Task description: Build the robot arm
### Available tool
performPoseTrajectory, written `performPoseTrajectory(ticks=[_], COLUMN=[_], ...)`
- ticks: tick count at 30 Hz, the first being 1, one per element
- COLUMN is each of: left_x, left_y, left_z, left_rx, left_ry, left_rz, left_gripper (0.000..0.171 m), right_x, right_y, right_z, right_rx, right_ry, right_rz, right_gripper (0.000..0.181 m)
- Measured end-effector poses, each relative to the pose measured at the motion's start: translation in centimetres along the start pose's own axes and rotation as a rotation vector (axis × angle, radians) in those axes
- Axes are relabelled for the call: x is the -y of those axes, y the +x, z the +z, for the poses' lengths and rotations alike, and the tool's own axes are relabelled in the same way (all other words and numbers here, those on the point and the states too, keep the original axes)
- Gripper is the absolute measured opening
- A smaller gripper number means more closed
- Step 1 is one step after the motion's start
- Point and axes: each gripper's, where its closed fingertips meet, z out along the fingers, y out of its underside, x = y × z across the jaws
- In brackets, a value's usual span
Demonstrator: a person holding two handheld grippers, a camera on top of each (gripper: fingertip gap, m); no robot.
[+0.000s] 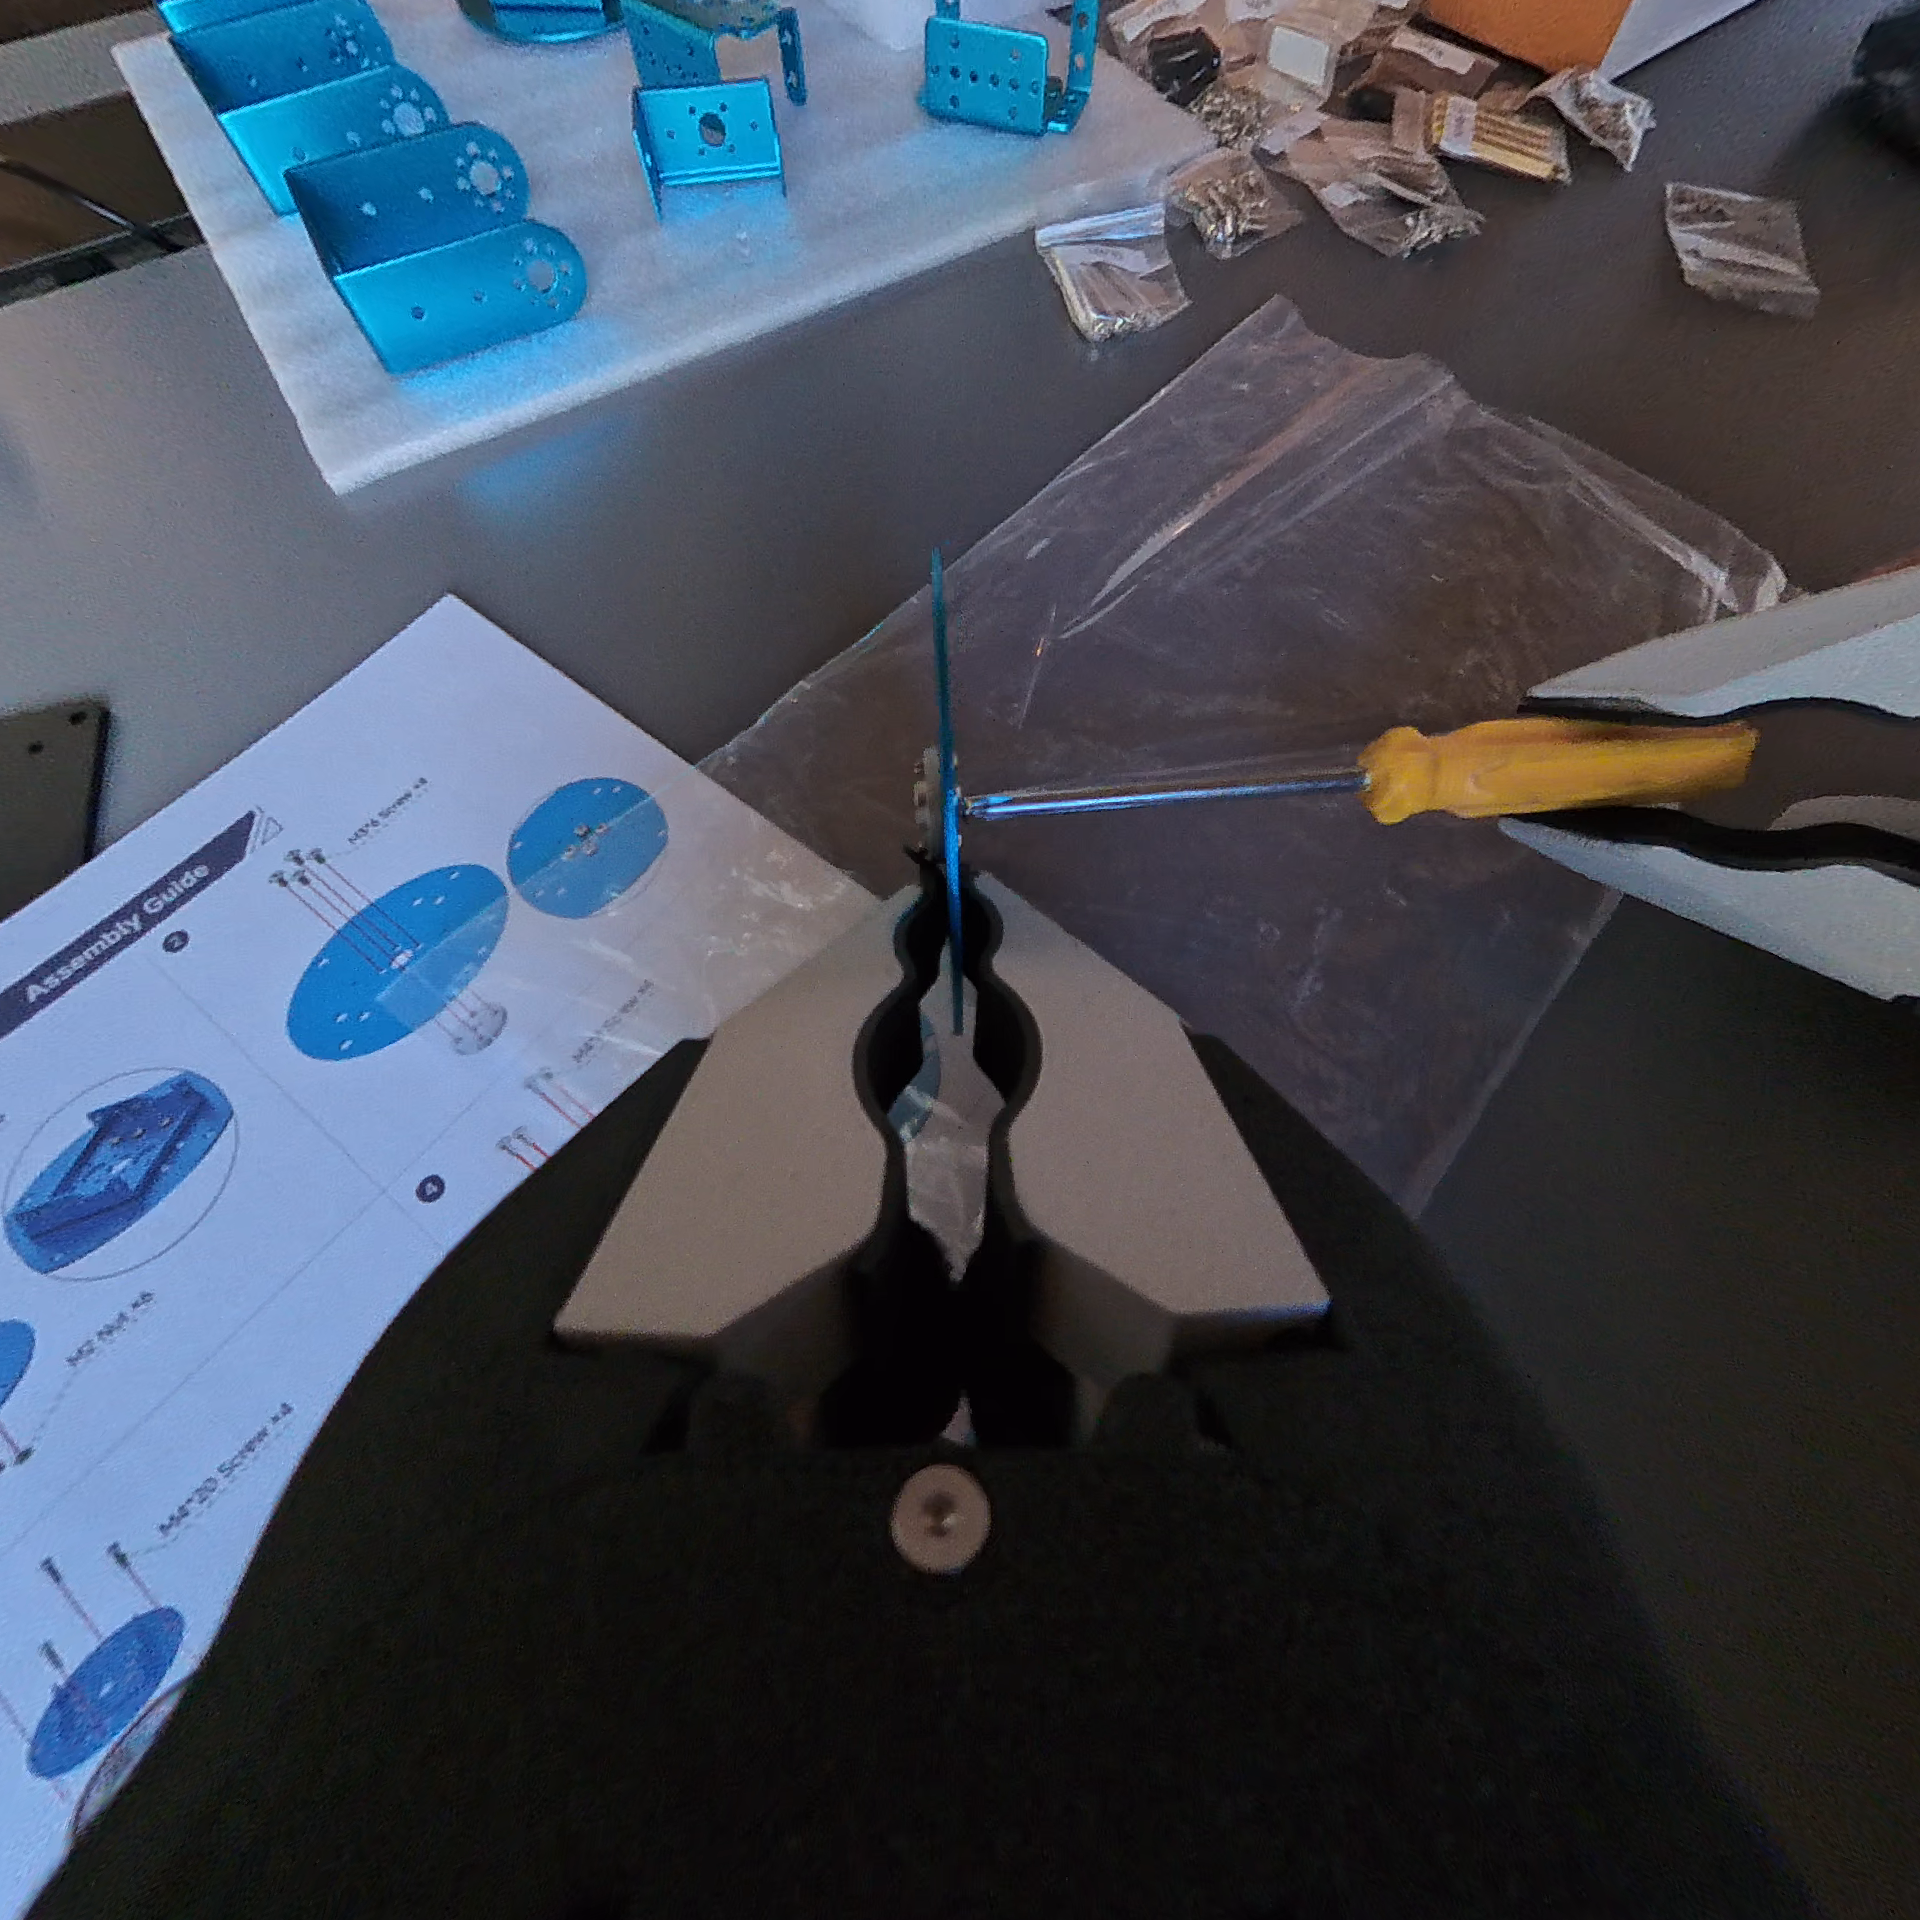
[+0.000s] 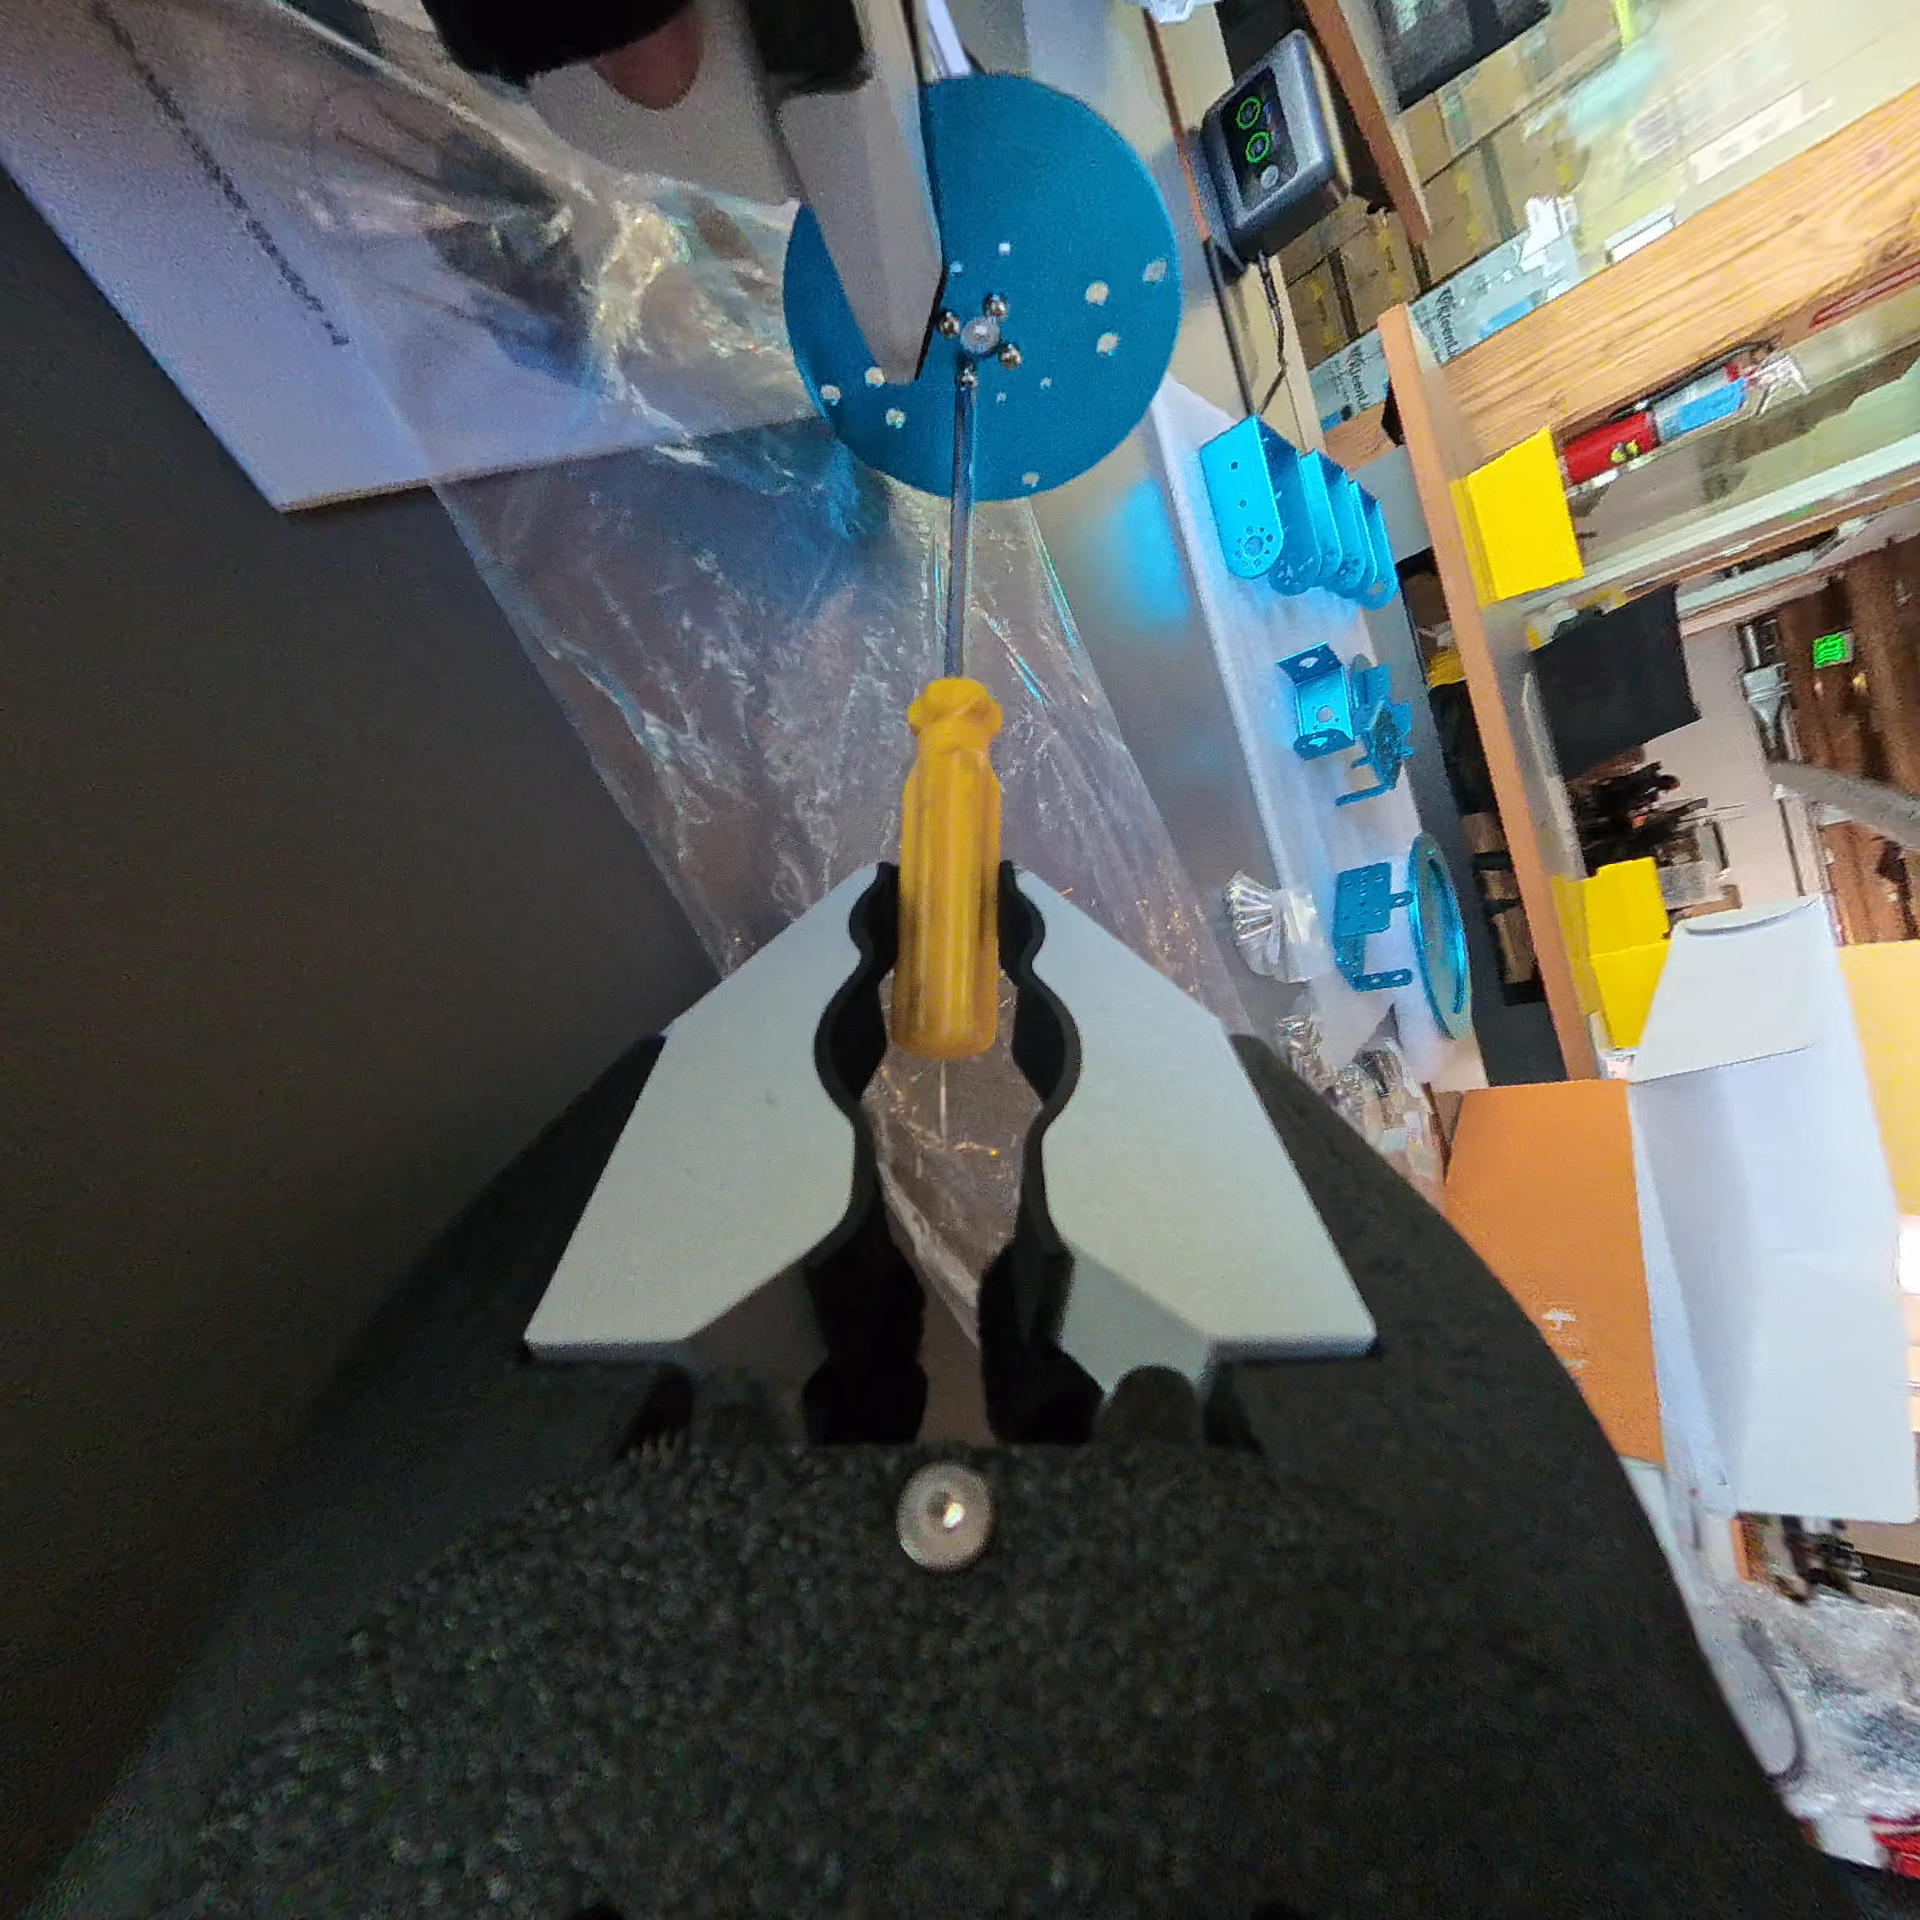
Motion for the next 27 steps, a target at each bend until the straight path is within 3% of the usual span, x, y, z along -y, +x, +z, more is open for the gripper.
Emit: performPoseTrajectory(ticks=[3,6,10,16,27], left_x=[0.1,0.0,0.0,0.0,0.6], left_y=[-0.1,-0.2,-0.2,-0.2,-0.3], left_z=[0.1,0.1,0.2,0.2,0.3], left_rx=[0.014,0.015,-0.014,-0.041,-0.002], left_ry=[-0.034,-0.066,-0.083,-0.101,-0.053], left_rz=[-0.008,-0.016,-0.034,-0.039,0.038], left_gripper=[0.002,0.002,0.002,0.002,0.002], right_x=[-0.1,1.4,1.5,0.4,-0.5], right_y=[0.9,0.8,0.9,1.7,0.7], right_z=[0.2,-0.6,-0.6,0.3,1.3], right_rx=[-0.123,-0.236,-0.198,-0.231,0.281], right_ry=[-0.038,0.034,0.038,0.015,-0.010], right_rz=[-0.212,-0.474,-0.388,-0.493,0.244], right_gripper=[0.018,0.018,0.018,0.018,0.015])
